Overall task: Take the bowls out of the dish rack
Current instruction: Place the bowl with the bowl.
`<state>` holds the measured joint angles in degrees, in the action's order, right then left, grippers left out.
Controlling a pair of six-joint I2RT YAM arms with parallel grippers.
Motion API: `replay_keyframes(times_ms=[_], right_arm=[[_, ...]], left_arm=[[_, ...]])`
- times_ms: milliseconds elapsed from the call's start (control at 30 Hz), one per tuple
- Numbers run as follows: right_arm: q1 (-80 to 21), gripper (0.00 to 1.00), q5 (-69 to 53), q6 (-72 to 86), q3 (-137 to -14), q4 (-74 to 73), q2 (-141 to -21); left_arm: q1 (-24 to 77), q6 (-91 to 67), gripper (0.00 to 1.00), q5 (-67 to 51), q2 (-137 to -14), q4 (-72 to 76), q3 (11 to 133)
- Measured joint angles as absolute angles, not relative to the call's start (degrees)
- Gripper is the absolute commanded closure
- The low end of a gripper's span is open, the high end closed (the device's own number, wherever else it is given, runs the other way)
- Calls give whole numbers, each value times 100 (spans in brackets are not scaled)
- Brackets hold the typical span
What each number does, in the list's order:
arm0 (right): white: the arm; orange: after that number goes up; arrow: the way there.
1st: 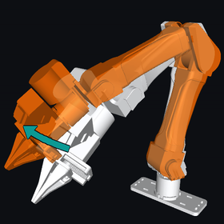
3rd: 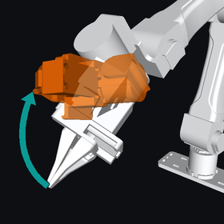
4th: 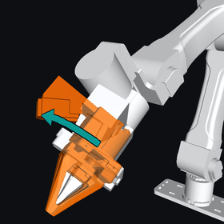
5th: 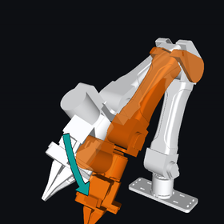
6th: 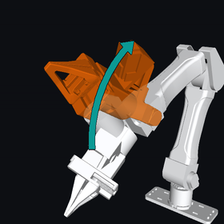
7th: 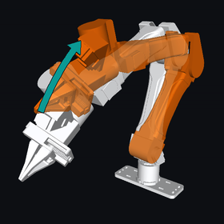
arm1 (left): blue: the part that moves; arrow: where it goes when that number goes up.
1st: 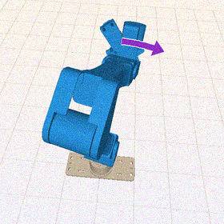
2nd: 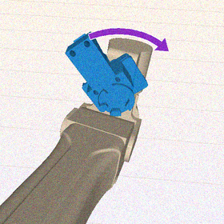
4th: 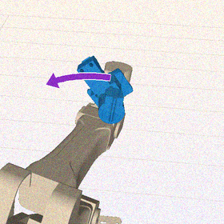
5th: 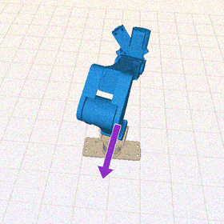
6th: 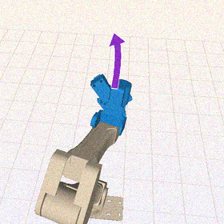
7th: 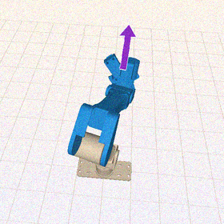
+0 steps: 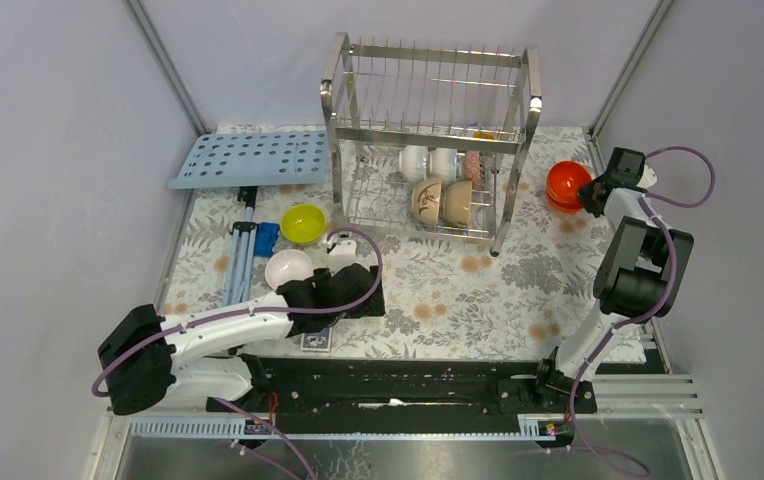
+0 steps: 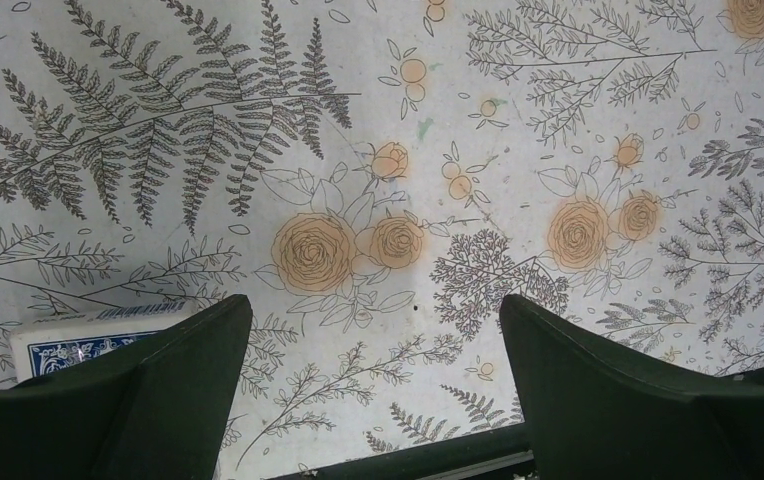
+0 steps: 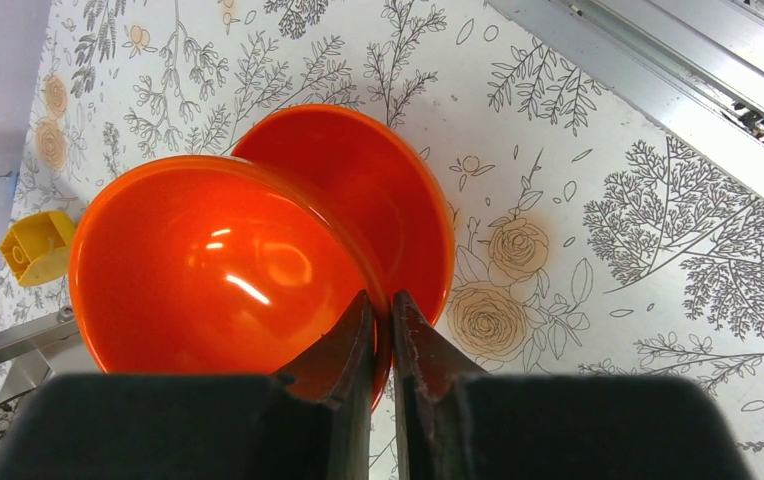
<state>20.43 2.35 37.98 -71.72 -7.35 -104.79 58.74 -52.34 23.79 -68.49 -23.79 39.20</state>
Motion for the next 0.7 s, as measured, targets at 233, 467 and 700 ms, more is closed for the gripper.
replay_keyframes(times_ms=[233,467,700], right_arm=[[2043,100,235,3776,-7172,-701,-10604],[2043,100,237,3776,-7172,-698,-10613],[2043,100,231,3776,-7172,-698,-10613]], left_arm=[[5870,-5227,1,2351,-6936,-2355,3942],[5859,-5229,1,2316,-6982,-2342,3942],[5859,-5234,1,2316,-6980,-2344,3942]])
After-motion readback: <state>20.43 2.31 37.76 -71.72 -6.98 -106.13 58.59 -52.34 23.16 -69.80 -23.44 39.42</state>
